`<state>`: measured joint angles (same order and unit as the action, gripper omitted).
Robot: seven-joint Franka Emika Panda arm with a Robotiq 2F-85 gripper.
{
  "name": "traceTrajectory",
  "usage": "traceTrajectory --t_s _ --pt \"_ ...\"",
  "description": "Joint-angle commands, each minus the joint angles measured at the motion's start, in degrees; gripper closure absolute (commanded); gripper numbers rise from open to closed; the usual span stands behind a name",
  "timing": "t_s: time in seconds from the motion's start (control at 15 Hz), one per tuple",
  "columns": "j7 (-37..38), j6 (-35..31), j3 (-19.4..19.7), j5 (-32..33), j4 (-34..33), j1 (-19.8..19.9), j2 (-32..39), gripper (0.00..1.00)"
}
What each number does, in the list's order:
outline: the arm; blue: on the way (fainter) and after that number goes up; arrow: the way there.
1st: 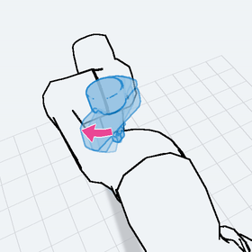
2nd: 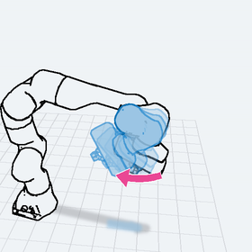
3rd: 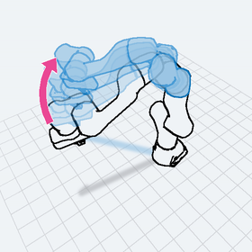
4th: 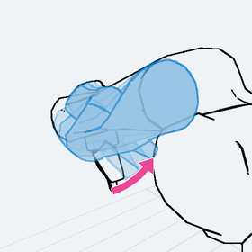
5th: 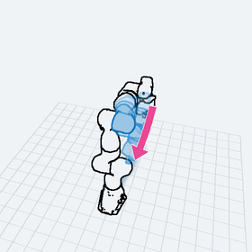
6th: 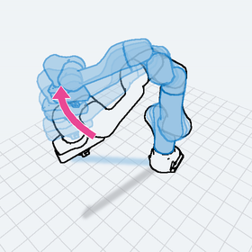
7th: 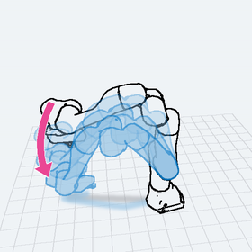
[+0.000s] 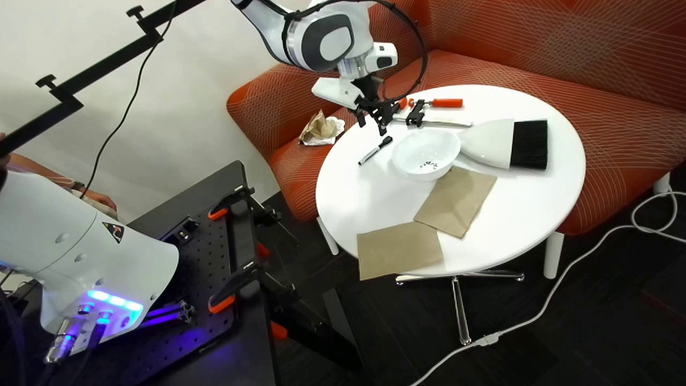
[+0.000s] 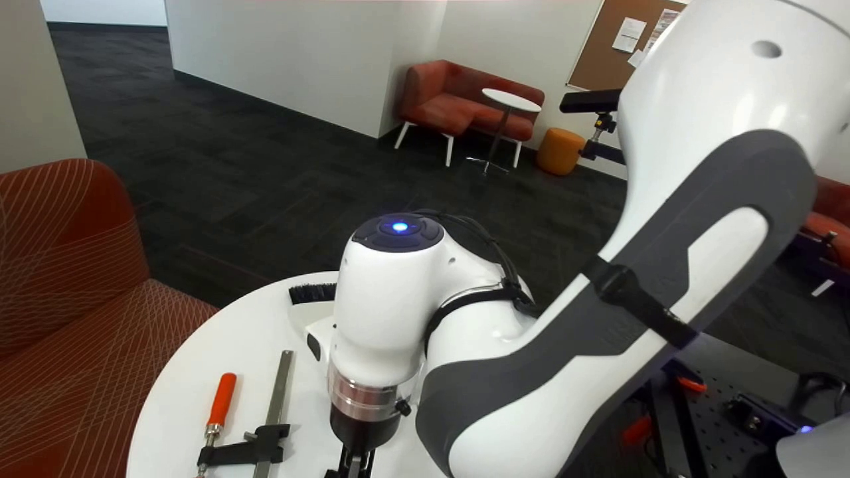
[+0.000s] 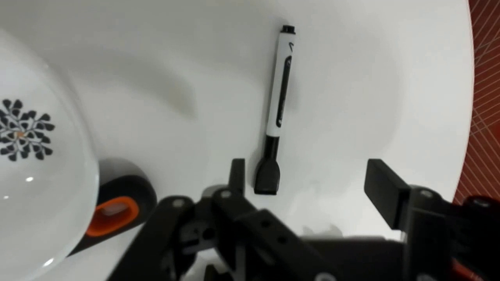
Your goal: Remove the marker from the bowl
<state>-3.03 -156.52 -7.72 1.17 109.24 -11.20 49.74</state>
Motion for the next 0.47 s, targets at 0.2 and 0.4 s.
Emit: traceTrajectory --t_s 0.2,0.4 --pt "0.8 0.0 0.0 0.7 4.0 -0.5 -5.7 0.0" --pt "0.3 0.2 -0.2 0.4 1.4 -0.2 -3.3 0.0"
